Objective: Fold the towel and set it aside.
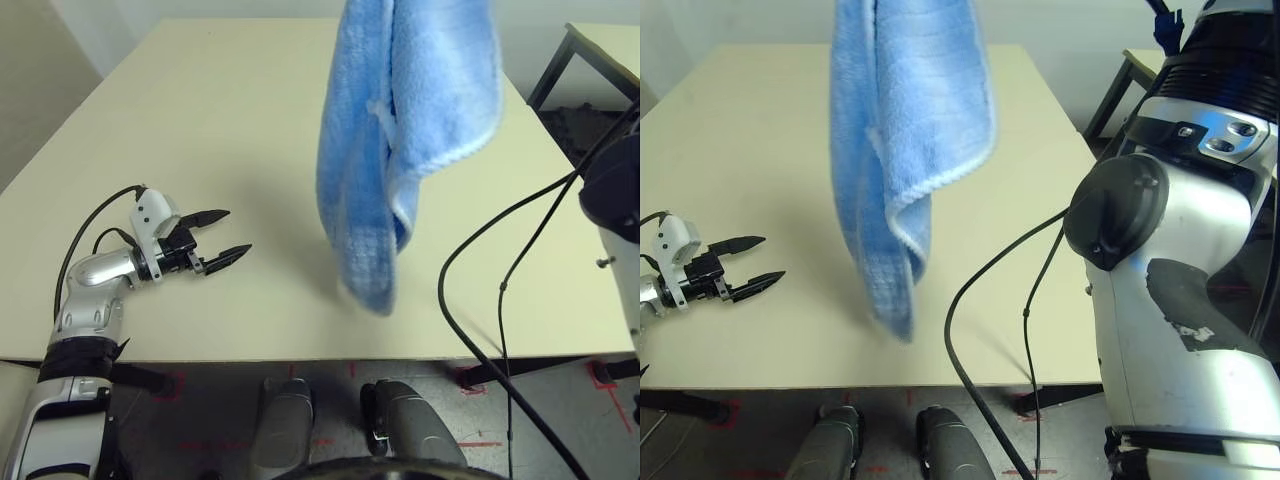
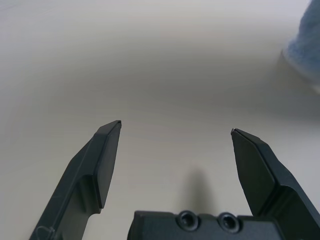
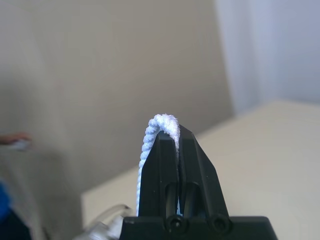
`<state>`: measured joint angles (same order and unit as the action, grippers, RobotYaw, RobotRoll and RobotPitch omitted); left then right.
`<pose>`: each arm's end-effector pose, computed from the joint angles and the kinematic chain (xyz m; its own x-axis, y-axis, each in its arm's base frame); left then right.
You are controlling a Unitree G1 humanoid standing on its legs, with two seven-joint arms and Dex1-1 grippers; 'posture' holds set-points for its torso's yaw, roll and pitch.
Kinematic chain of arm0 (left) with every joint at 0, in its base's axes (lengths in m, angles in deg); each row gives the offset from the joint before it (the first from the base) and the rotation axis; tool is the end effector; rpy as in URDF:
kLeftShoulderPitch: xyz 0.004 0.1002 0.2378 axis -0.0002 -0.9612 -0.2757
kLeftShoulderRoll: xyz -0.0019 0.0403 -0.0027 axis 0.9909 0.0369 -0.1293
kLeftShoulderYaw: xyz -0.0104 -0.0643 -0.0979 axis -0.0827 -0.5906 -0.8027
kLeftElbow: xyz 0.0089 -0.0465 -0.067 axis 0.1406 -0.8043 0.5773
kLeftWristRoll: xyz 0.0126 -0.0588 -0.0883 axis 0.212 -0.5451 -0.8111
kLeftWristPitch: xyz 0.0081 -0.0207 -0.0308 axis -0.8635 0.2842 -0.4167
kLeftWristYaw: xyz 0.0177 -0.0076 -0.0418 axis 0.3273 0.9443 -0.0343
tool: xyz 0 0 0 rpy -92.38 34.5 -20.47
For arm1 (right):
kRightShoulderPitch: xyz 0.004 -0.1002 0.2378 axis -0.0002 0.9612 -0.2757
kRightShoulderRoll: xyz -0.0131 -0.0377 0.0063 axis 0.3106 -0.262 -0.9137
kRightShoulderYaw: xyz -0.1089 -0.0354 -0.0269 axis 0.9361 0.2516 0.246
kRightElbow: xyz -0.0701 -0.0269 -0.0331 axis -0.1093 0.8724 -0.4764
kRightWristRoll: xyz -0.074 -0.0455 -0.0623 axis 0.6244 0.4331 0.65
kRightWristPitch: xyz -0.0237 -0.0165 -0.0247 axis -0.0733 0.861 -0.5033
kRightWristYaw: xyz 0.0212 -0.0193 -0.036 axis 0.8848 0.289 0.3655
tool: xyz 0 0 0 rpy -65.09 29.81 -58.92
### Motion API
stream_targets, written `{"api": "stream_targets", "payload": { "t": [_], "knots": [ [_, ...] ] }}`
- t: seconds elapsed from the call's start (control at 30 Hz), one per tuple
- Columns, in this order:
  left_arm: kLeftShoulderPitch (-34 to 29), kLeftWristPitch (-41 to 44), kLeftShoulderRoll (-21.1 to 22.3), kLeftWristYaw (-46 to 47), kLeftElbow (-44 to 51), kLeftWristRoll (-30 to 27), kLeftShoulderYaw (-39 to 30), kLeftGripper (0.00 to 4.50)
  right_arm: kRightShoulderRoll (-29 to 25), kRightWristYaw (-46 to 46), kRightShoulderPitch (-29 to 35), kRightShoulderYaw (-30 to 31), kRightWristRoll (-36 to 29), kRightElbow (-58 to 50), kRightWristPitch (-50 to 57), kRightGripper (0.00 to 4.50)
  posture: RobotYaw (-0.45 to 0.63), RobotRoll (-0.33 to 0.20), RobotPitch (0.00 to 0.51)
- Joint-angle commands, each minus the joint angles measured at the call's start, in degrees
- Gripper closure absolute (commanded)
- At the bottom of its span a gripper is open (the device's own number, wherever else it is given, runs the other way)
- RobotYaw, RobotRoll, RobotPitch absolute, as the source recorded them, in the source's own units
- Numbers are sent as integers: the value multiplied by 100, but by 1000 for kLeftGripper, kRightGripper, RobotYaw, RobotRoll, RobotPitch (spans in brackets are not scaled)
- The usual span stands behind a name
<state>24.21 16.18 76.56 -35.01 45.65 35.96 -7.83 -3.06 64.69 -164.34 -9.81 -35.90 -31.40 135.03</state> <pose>0.2496 0.3418 0.1022 0.6832 -0.6984 -0.2133 0.7290 0.6354 0.2545 0.3072 -0.1903 0.4222 0.4320 0.8587 0.2756 -0.9018 0.4068 0.1463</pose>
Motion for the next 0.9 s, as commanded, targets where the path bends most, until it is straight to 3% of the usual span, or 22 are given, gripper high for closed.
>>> {"api": "stream_targets", "payload": {
  "t": [0.03,0.13,0.33,0.4,0.53,0.67,0.9],
  "knots": [
    [-115,-53,-31,19,109,80,94,0,-126,-15,241,518,265,-206,-105,4478,71,0,123],
    [-137,-39,-40,18,180,83,115,0,-343,208,587,1129,547,-458,-229,4478,72,0,124],
    [-210,23,-83,-124,725,111,426,0,-511,382,824,1392,628,-544,-208,4478,76,0,125],
    [-273,385,-156,-148,1273,-17,630,0,-538,408,847,1428,648,-514,-240,4478,77,0,125],
    [-552,1874,-186,166,2945,-481,953,0,-593,446,902,1451,680,-475,-298,4478,74,0,127],
    [-757,2933,-62,712,4296,-480,1164,0,-614,483,947,1458,697,-472,-317,4478,73,0,129],
    [-570,3689,51,1078,5140,-341,1550,0,-627,604,1001,1465,748,-440,-370,4478,84,0,129]
  ]
}}
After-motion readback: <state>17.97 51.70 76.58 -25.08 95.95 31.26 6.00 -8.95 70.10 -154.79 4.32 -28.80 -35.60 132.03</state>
